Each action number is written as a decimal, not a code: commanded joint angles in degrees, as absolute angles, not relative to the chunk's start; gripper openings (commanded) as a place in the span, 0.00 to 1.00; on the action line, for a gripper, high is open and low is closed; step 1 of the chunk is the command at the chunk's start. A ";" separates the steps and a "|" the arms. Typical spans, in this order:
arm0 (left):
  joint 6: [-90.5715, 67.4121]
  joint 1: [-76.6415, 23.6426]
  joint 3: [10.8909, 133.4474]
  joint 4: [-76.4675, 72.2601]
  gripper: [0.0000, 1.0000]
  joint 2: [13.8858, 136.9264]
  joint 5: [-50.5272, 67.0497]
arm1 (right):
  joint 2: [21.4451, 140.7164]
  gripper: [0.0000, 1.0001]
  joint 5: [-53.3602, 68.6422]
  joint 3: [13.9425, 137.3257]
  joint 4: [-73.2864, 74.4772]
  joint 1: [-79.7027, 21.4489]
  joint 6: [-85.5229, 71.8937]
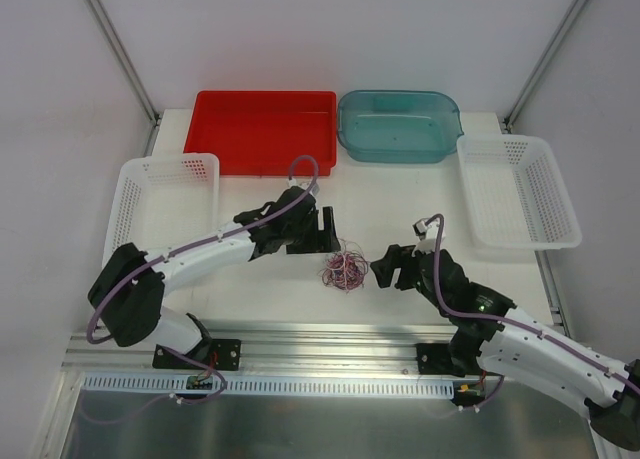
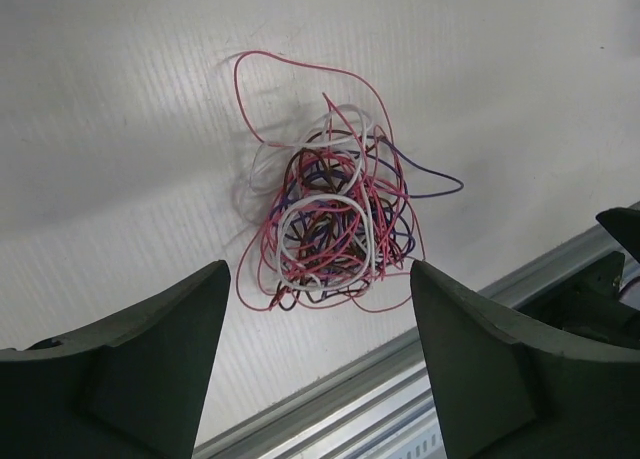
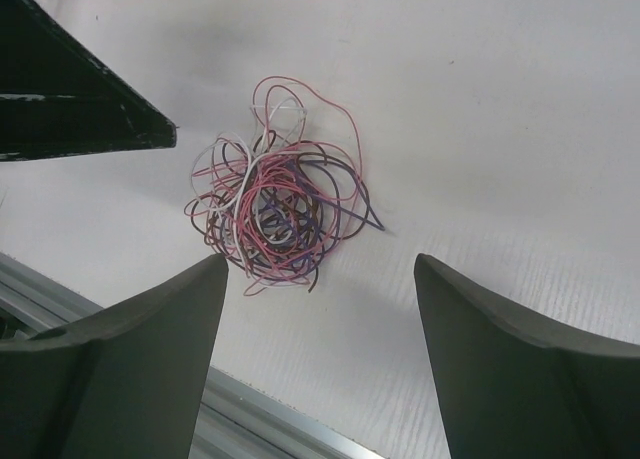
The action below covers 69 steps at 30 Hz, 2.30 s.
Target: Untangle the cables
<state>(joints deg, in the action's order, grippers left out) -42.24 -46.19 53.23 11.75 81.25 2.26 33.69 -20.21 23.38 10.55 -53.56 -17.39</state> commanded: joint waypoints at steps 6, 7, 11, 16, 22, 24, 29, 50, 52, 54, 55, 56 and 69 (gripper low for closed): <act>-40.25 -46.85 59.41 10.81 0.65 90.17 2.72 | 34.28 0.80 -21.01 21.88 7.74 -53.70 -19.25; -40.25 -46.85 59.76 10.81 0.64 90.70 2.64 | 34.45 0.80 -20.83 21.88 7.47 -53.79 -19.34; -40.34 -46.85 60.38 10.72 0.57 92.72 2.46 | 35.77 0.80 -20.48 21.53 6.42 -53.79 -19.16; -40.25 -46.85 60.64 10.55 0.55 94.39 2.55 | 37.53 0.80 -19.43 21.18 4.57 -53.79 -19.07; -40.08 -46.85 61.08 10.02 0.47 96.06 2.99 | 40.43 0.80 -17.67 21.18 1.76 -53.79 -18.81; -39.99 -46.85 61.17 9.76 0.41 96.41 2.81 | 41.65 0.80 -17.23 21.09 0.45 -53.79 -18.81; -40.08 -46.93 61.26 9.05 0.24 97.38 3.60 | 44.73 0.80 -15.47 19.51 -4.30 -53.79 -19.77; -43.07 -46.93 53.35 6.50 0.00 84.82 0.62 | 67.93 0.53 -11.08 20.04 -20.92 -53.79 -25.66; -42.98 -46.93 52.30 6.50 0.00 82.81 0.26 | 69.86 0.46 -10.46 20.47 -21.62 -53.79 -25.75; -42.98 -46.93 51.16 6.59 0.00 81.31 -1.58 | 70.31 0.33 -10.28 20.83 -20.57 -53.70 -25.75; -42.89 -46.93 50.72 6.50 0.00 79.73 -2.89 | 70.14 0.28 -10.81 21.00 -19.70 -53.79 -25.40; -42.89 -46.85 49.67 6.50 0.00 78.85 -3.68 | 69.09 0.19 -11.25 21.35 -17.60 -53.79 -25.05; -37.54 -40.62 48.77 18.53 0.00 60.05 -18.27 | 41.34 0.01 -21.34 25.48 17.73 -46.50 -19.26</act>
<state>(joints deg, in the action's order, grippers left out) -40.91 -43.22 47.09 13.43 64.47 -11.86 48.07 -16.49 21.87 5.87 -48.51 -22.02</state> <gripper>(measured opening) 0.006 0.023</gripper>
